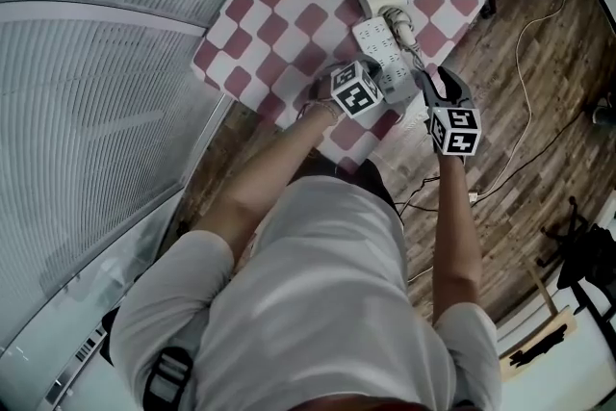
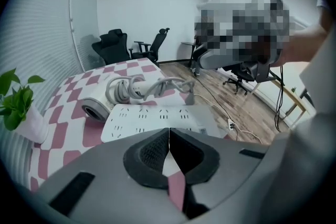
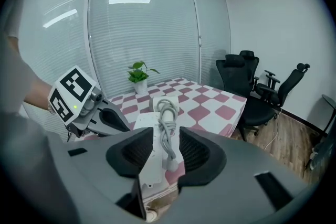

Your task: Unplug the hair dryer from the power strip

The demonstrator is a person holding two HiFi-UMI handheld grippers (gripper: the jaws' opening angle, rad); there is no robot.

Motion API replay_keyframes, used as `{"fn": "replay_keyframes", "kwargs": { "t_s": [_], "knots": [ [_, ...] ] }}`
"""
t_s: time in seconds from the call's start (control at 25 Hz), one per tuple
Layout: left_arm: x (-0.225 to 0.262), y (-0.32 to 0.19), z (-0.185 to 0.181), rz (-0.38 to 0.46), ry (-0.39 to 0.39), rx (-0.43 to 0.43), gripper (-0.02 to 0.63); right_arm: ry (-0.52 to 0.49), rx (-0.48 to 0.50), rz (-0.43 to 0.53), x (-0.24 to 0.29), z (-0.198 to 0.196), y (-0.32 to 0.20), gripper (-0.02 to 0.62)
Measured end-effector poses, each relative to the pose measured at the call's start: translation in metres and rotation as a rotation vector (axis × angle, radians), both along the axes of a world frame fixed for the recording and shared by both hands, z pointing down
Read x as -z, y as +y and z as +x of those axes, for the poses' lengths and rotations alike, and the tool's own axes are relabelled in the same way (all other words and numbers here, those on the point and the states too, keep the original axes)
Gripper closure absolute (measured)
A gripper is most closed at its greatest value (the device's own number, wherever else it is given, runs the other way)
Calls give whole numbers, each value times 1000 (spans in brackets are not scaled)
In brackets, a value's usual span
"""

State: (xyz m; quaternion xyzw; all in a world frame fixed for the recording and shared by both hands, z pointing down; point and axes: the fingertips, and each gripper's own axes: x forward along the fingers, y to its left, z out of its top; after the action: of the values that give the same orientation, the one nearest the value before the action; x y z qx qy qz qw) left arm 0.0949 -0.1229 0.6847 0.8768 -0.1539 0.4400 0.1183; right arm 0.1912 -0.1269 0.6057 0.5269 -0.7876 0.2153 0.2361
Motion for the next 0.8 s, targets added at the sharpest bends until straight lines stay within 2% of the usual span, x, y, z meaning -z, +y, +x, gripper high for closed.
{"fn": "replay_keyframes", "kwargs": {
  "t_s": [0.32,0.6,0.8],
  "knots": [
    [78,8,0,42,188,73,575,-71,5,94,67,-17,17,441],
    [148,26,-6,-23,360,142,575,-112,2,155,118,-29,36,496],
    [207,40,-9,25,477,166,575,-136,16,170,151,-43,55,515]
  ]
}}
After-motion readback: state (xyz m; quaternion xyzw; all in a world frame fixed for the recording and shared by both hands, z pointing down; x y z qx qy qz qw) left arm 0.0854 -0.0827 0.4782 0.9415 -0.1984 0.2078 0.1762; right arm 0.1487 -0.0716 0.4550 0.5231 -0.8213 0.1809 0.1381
